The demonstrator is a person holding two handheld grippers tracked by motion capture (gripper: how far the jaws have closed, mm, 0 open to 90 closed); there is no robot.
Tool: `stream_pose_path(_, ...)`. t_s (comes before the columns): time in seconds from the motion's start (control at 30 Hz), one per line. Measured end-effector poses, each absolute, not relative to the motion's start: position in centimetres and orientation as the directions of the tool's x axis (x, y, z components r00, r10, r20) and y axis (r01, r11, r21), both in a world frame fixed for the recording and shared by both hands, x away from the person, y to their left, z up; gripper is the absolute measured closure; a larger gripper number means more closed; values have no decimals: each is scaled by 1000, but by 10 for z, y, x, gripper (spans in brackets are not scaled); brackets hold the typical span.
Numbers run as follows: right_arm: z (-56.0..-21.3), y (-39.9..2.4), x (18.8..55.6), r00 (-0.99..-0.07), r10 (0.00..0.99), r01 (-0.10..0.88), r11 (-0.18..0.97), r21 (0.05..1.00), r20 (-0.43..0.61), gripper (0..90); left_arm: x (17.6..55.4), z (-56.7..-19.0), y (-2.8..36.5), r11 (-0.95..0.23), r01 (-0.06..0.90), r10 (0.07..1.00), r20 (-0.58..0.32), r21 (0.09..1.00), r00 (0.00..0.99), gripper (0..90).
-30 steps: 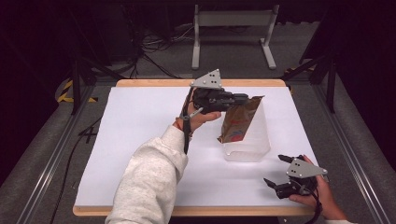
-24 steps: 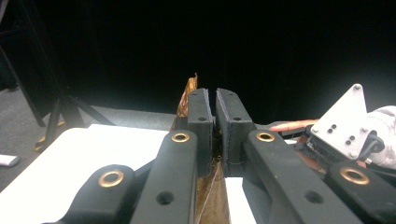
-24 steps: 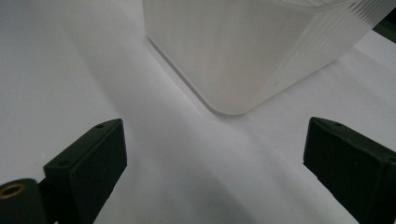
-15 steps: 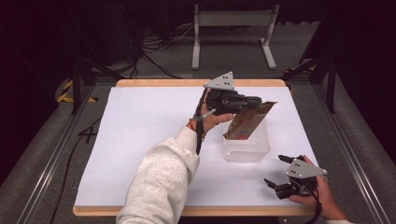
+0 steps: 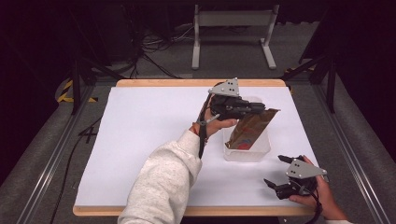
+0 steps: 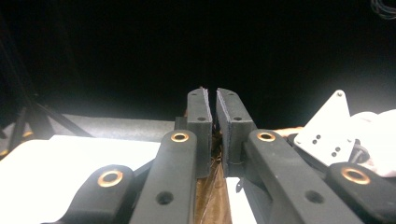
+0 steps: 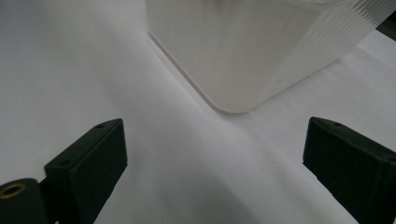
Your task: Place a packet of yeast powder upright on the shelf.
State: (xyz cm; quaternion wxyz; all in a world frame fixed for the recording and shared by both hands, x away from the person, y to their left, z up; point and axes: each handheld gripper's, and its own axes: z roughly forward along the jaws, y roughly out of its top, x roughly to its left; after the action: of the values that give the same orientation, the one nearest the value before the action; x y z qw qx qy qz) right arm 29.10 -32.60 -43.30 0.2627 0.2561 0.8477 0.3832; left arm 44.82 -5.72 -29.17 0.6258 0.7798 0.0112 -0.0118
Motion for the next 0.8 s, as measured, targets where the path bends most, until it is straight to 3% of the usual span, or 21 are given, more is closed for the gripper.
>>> stream_pose_path(0.8,-433,-325,291,-734,633,235,577,783,-246,69,449,-333,-29,-277,95,58,-81,956,995,840)
